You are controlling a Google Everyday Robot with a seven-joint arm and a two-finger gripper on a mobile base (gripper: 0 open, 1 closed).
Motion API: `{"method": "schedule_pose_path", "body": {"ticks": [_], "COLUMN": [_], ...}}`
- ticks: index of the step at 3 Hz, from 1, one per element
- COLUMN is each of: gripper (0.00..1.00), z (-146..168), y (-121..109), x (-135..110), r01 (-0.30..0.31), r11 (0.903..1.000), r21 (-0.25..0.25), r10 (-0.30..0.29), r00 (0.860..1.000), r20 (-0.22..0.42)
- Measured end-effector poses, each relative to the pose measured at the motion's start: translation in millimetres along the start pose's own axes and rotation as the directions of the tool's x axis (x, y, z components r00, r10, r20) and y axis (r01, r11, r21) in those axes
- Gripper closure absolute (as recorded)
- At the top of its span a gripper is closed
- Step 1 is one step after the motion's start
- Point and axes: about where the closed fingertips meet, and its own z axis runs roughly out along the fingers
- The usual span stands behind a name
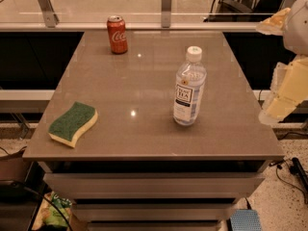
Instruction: Move blue plastic bottle near coke can
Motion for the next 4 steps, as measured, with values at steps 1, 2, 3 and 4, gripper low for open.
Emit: {"method": "schedule_pose_path", "body": {"ticks": [1, 2, 3, 4], "gripper": [0.0, 0.0, 0.0, 0.0], "z": [-0.1, -1.8, -2.8, 5.8], "y": [0.0, -0.4, -3.0, -10.8], "x": [0.0, -0.5, -0.6, 5.5], "r01": [0.0, -0.011, -0.031, -0.067], "r11": [1.0, 0.9999, 0.9991, 0.997], "r21": [0.0, 0.009, 0.027, 0.037], "r10": [0.0, 0.011, 0.029, 0.061], "r00": [1.0, 1.0, 0.997, 0.986], "r20": [0.0, 0.017, 0.067, 0.157]}}
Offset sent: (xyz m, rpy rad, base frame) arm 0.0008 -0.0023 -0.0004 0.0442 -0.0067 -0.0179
